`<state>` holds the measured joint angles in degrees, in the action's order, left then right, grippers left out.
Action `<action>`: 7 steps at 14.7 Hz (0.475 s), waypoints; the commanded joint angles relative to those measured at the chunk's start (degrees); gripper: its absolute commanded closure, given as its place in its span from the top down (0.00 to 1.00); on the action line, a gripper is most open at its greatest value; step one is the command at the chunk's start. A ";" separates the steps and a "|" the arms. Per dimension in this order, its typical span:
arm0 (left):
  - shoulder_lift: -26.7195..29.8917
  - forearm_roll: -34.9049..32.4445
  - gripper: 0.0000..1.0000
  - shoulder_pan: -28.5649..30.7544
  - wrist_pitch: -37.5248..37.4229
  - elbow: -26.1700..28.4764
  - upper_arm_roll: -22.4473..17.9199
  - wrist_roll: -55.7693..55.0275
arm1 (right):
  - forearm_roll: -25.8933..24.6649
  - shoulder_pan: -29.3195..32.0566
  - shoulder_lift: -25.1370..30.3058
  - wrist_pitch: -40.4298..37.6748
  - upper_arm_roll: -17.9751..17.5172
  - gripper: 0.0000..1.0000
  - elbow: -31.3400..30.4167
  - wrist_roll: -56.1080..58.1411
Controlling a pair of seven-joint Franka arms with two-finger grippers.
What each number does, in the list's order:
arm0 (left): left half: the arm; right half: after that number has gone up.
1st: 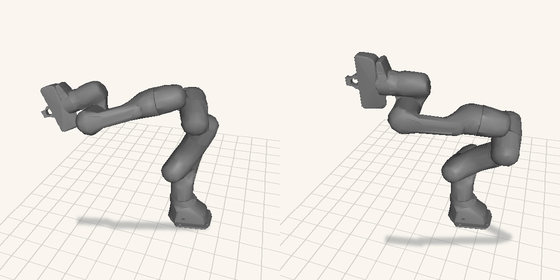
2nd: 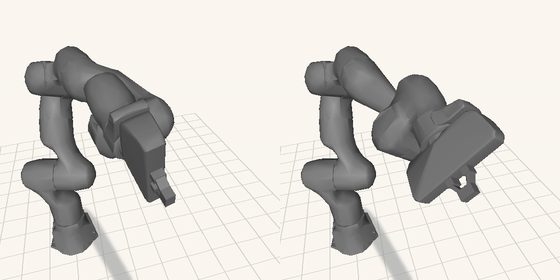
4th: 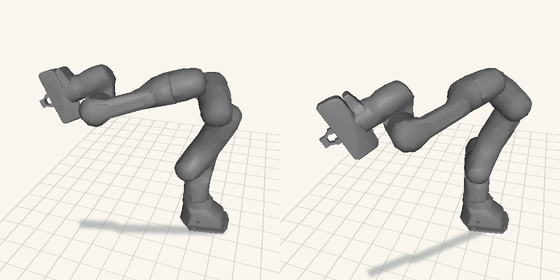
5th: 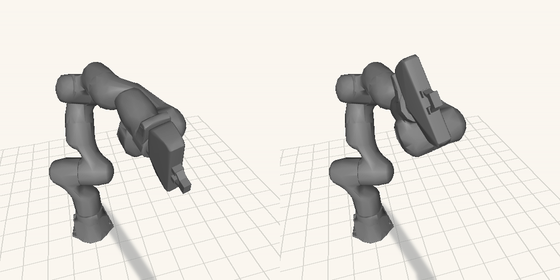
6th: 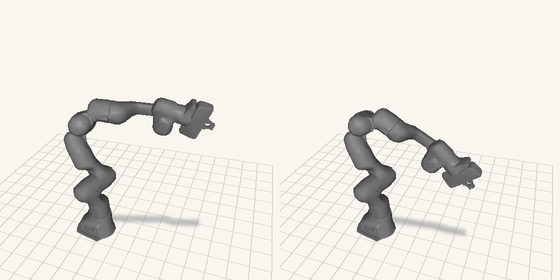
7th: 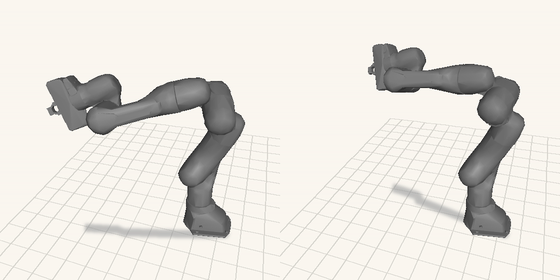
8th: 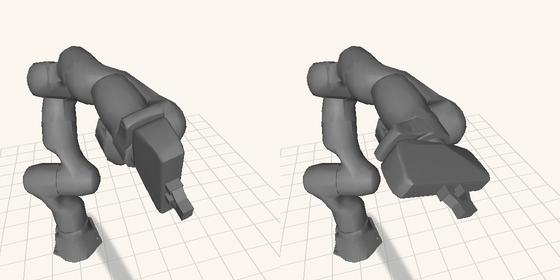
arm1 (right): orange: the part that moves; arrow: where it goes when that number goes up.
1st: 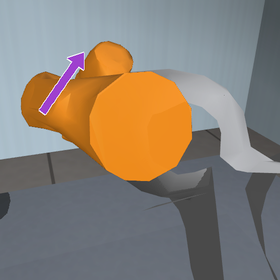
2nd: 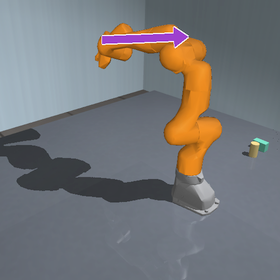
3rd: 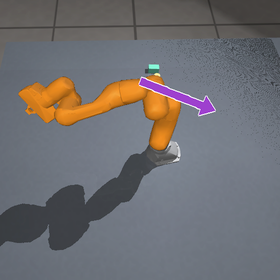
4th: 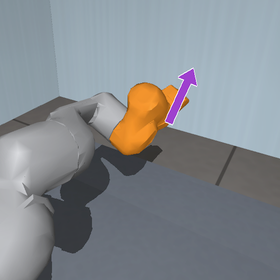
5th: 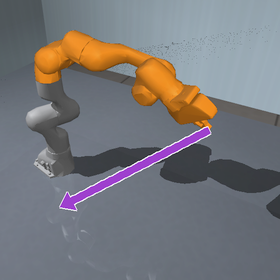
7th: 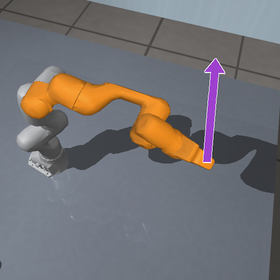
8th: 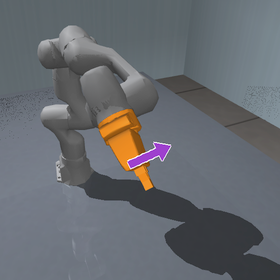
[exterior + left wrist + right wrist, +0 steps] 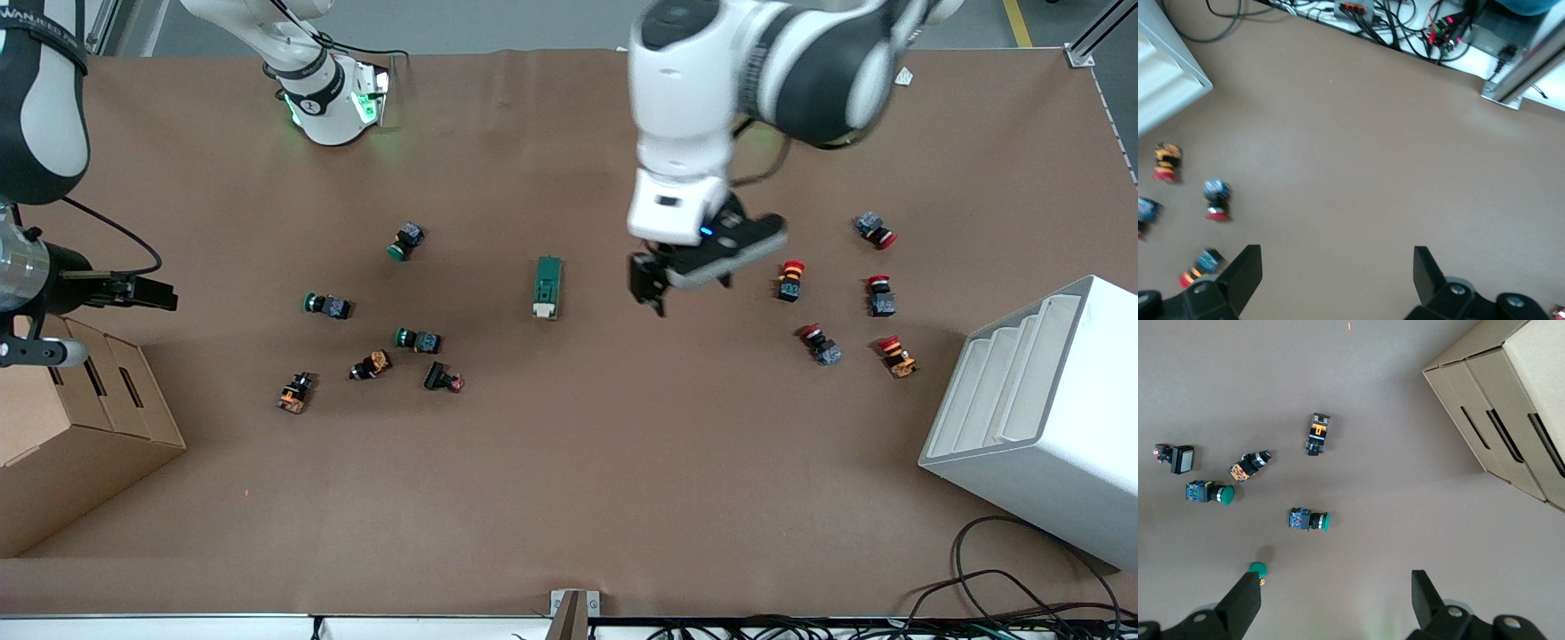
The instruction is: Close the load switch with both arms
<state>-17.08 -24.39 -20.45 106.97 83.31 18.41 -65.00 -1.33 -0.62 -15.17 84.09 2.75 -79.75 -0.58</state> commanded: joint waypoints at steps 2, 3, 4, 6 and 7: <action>0.99 4.34 1.00 6.46 -6.06 -3.85 0.84 14.07 | -0.78 0.35 -0.38 -2.09 -0.73 1.00 2.14 0.06; 1.78 6.53 1.00 9.26 -6.42 -3.94 0.92 18.11 | 0.27 0.88 -0.38 -2.18 -0.73 1.00 1.88 -0.03; 3.01 8.72 1.00 11.90 -6.42 -3.94 1.01 21.72 | 1.49 2.10 -0.38 -3.31 -0.81 1.00 1.88 0.40; 5.91 12.77 1.00 14.21 -7.38 -3.59 0.14 29.01 | 1.86 2.29 0.05 -5.42 -0.82 1.00 1.79 0.58; 6.97 14.36 1.00 14.56 -9.22 -3.59 -1.61 33.49 | 1.86 2.29 0.32 -5.86 -0.82 1.00 1.70 0.58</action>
<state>-13.61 -13.25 -6.89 100.85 79.07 18.22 -38.26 -0.61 0.49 -15.25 79.77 2.65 -78.53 -0.56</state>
